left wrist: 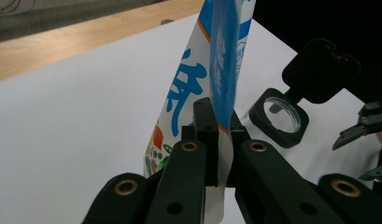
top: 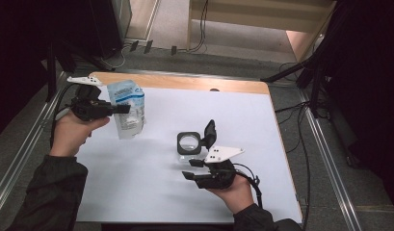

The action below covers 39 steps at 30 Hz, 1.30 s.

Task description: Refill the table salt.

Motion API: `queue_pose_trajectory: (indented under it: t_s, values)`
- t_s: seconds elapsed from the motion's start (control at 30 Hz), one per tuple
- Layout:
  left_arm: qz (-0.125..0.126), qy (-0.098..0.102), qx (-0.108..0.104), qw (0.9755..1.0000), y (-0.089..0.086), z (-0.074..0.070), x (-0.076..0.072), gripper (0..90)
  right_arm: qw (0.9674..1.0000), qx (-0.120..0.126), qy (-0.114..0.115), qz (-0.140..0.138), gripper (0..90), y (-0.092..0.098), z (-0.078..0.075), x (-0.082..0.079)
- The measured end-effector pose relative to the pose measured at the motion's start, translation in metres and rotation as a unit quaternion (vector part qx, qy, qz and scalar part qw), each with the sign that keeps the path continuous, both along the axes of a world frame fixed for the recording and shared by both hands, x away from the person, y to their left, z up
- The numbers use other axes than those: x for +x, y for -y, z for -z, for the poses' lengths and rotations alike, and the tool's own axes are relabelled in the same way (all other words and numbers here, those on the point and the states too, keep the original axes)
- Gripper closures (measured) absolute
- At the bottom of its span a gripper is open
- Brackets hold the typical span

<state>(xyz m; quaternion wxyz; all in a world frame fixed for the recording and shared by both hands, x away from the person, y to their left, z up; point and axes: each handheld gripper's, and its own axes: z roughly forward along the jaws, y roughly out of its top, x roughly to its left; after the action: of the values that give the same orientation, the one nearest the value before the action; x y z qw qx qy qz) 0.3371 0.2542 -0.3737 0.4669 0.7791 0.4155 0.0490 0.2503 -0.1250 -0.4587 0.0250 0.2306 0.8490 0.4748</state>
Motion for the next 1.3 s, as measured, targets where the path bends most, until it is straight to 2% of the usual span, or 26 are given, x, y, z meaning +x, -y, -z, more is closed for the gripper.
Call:
queue_pose_trajectory:
  t_s: [0.1, 0.23, 0.4, 0.57, 0.7, 0.8, 0.87, 1.0, 1.13, 1.3]
  values:
    - [0.006, -0.009, -0.001, 0.9999, 0.0, 0.003, -0.005, 90.0, 0.9999, 0.005, -0.006, -0.007, 53.5, -0.009, 0.001, 0.002]
    - [0.004, -0.01, -0.002, 0.9999, 0.002, 0.003, -0.013, 90.0, 0.9996, 0.007, -0.019, -0.019, 52.4, -0.017, 0.002, 0.006]
    - [0.008, -0.008, -0.008, 0.9999, 0.005, -0.001, -0.022, 90.0, 0.9995, 0.021, -0.009, -0.023, 50.8, -0.023, 0.0, 0.011]
    - [0.007, -0.003, -0.008, 0.9999, 0.006, -0.006, -0.031, 90.0, 0.9994, 0.018, -0.007, -0.029, 50.6, -0.033, 0.001, 0.012]
    - [0.008, 0.001, -0.012, 0.9999, 0.007, -0.01, -0.036, 90.0, 0.9993, 0.011, -0.016, -0.032, 50.9, -0.046, 0.001, 0.013]
    - [0.012, 0.006, -0.013, 0.9998, 0.009, -0.012, -0.039, 90.0, 0.9994, 0.012, -0.007, -0.033, 49.1, -0.056, 0.0, 0.012]
    - [0.017, 0.007, -0.007, 0.9998, 0.01, -0.012, -0.04, 90.0, 0.9994, 0.011, -0.005, -0.032, 49.0, -0.062, 0.002, 0.012]
    - [0.023, 0.002, -0.004, 0.9997, 0.015, -0.012, -0.043, 90.0, 0.9994, -0.005, 0.003, -0.035, 49.2, -0.077, 0.007, 0.011]
    - [0.025, 0.003, -0.007, 0.9997, 0.019, -0.013, -0.045, 90.0, 0.9997, 0.002, -0.009, -0.024, 49.0, -0.086, 0.013, 0.014]
    - [0.033, -0.001, -0.006, 0.9994, 0.025, -0.013, -0.05, 90.0, 0.9999, -0.009, 0.002, -0.007, 47.0, -0.098, 0.02, 0.02]
